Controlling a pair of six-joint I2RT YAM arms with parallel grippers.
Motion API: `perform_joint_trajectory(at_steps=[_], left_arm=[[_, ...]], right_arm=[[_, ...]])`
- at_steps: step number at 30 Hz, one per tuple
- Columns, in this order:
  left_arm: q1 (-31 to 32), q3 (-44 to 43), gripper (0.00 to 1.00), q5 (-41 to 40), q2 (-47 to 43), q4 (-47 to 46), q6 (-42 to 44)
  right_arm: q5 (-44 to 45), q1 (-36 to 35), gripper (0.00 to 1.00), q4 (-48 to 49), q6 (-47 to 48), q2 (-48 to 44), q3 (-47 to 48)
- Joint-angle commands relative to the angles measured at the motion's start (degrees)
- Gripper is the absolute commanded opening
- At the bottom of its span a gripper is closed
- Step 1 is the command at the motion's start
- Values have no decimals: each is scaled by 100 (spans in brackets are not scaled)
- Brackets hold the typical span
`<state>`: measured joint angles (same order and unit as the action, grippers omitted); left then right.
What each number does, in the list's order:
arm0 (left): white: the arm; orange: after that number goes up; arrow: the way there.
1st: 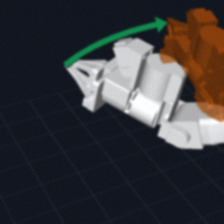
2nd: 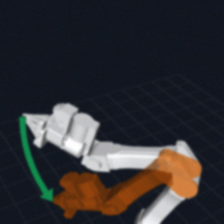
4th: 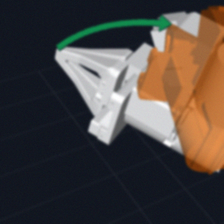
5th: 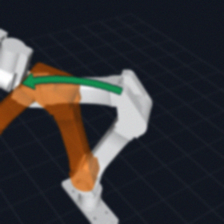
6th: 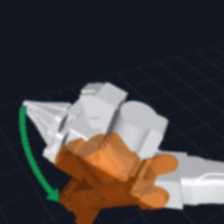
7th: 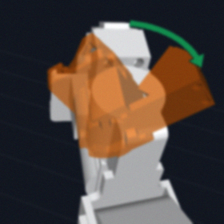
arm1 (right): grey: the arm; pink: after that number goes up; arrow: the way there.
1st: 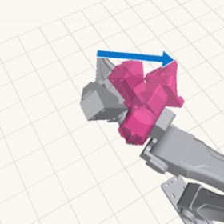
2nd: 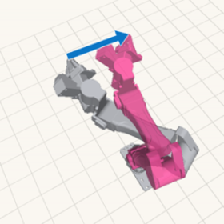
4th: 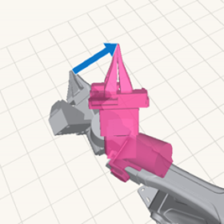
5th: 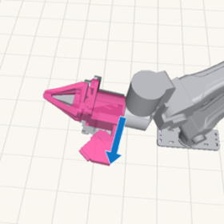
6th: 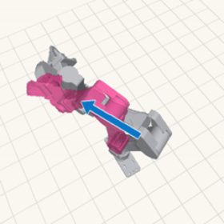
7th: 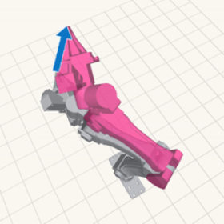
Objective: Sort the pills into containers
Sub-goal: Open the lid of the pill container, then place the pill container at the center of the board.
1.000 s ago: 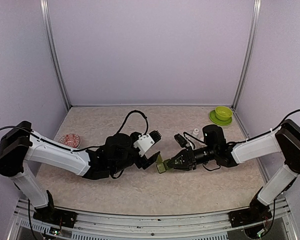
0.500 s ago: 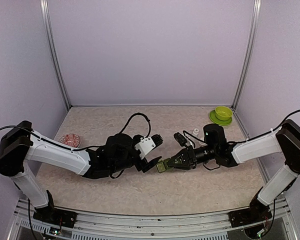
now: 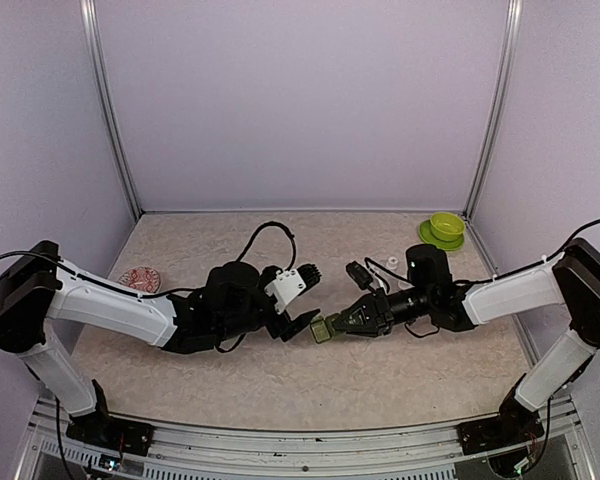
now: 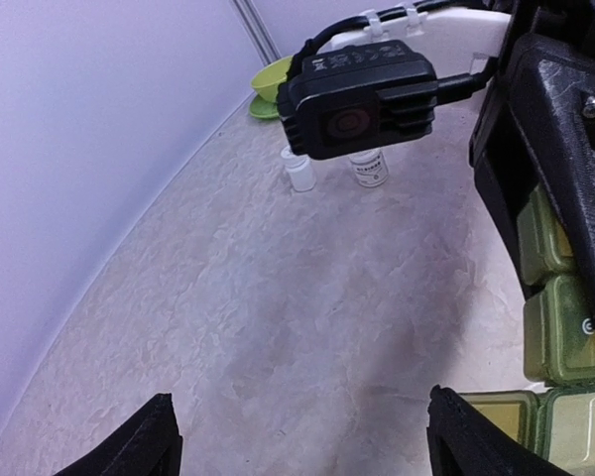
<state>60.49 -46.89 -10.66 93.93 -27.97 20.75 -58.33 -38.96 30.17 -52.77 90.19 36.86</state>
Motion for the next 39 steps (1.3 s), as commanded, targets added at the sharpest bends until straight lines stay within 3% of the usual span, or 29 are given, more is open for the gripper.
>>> perform_joint_trajectory(at_steps=[1, 8, 13, 30, 39], left_arm=[[-103, -12, 84, -923, -122, -130, -238], [-307, 89, 87, -1749, -390, -200, -679], [-350, 140, 92, -2387, -505, -92, -879], [-530, 427, 94, -2603, -902, 505, -1520], [-530, 553, 94, -2666, -979, 744, -1874]], right_arm=[[-35, -70, 13, -185, 252, -42, 210], [-20, -61, 13, -318, 344, 421, 451], [65, -64, 14, -965, 722, 937, 995], [486, 81, 20, -3190, 1966, 2861, 3300], [1044, 121, 33, -4241, 2519, 3436, 4157]])
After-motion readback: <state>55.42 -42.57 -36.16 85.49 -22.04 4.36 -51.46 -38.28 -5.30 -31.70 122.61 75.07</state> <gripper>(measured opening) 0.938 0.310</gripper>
